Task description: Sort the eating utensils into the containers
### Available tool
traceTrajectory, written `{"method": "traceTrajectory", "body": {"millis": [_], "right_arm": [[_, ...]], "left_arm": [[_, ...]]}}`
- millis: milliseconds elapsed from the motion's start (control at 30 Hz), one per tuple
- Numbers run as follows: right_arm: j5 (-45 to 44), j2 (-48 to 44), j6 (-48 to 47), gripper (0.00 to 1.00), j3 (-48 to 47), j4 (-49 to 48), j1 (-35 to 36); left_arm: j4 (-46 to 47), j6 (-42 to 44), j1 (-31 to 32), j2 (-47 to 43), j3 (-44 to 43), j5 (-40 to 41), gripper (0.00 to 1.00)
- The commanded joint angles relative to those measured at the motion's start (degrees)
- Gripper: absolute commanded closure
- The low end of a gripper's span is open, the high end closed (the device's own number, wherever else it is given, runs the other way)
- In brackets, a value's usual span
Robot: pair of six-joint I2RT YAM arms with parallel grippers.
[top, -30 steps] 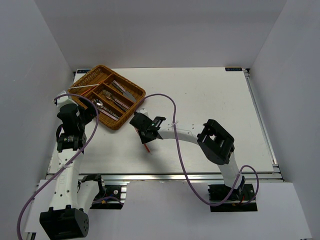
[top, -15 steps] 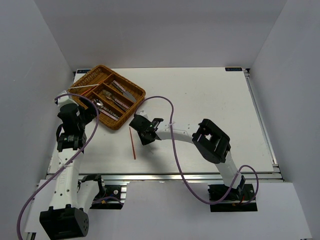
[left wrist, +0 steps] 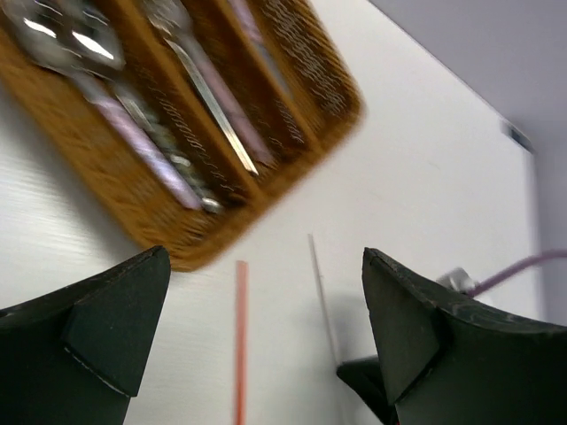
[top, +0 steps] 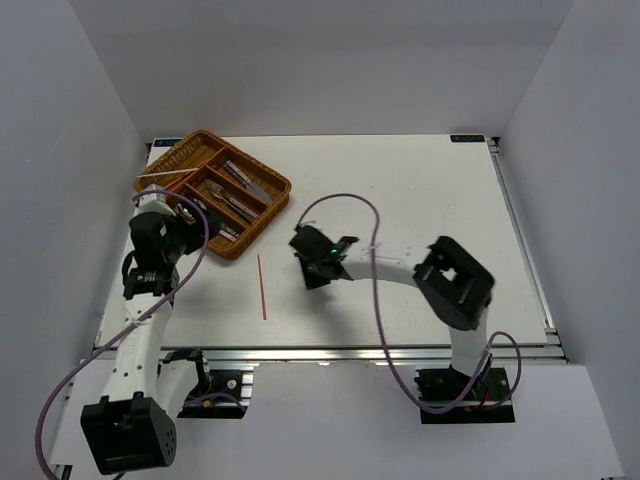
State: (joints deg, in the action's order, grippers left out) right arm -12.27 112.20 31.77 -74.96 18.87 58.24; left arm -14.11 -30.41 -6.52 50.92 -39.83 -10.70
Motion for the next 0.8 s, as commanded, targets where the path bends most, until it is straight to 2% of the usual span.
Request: {"method": "traceTrajectory", "body": {"millis": [0, 67, 100, 133, 233, 400, 500, 600, 733, 767], "right_arm": [[15.88, -14.26, 3.28, 1.00, 13.63, -10.57, -7.24], [22.26, -21.37, 5.40, 1.00, 18.77, -20.86, -11.82], [25.95, -23.33, 6.89, 1.00, 20.45, -22.90, -12.70], [26.85, -24.82, 7.08, 1.00, 22.12, -24.05, -13.41], [28.61, -29.31, 7.08, 1.00, 23.18, -25.73, -13.68], [29.93, -35.64, 8.66, 1.00, 25.91, -29.24, -13.68], [30.90, -37.40, 8.75, 1.00, 26.35, -30.47, -13.68], [32.56, -38.02, 9.01, 1.00, 26.36, -31.70, -13.68], [35.12, -36.71, 9.27, 1.00, 25.74, -33.02, -13.59], [35.30, -36.44, 9.54, 1.00, 25.74, -33.37, -13.59]], "left_arm": [[13.89, -8.23, 2.03, 0.59, 6.68, -22.10, 0.02], [23.81, -14.48, 9.82, 0.68, 9.41, -23.84, 0.02], [25.26, -14.93, 13.00, 0.85, 10.21, -21.41, 0.02], [26.23, -15.37, 19.55, 1.03, 10.13, -19.82, 0.02], [29.74, -16.34, 27.59, 3.31, 9.25, -14.53, 0.02], [32.65, -17.66, 30.34, 8.48, 7.49, -11.28, 0.02], [33.97, -18.63, 31.40, 11.22, 6.53, -10.57, 0.07], [33.79, -18.98, 32.10, 13.32, 5.12, -9.34, 0.13], [38.44, -21.70, 32.36, 15.34, 5.12, -9.51, 0.23], [40.37, -22.23, 32.36, 15.88, 4.86, -10.04, 0.29]]}}
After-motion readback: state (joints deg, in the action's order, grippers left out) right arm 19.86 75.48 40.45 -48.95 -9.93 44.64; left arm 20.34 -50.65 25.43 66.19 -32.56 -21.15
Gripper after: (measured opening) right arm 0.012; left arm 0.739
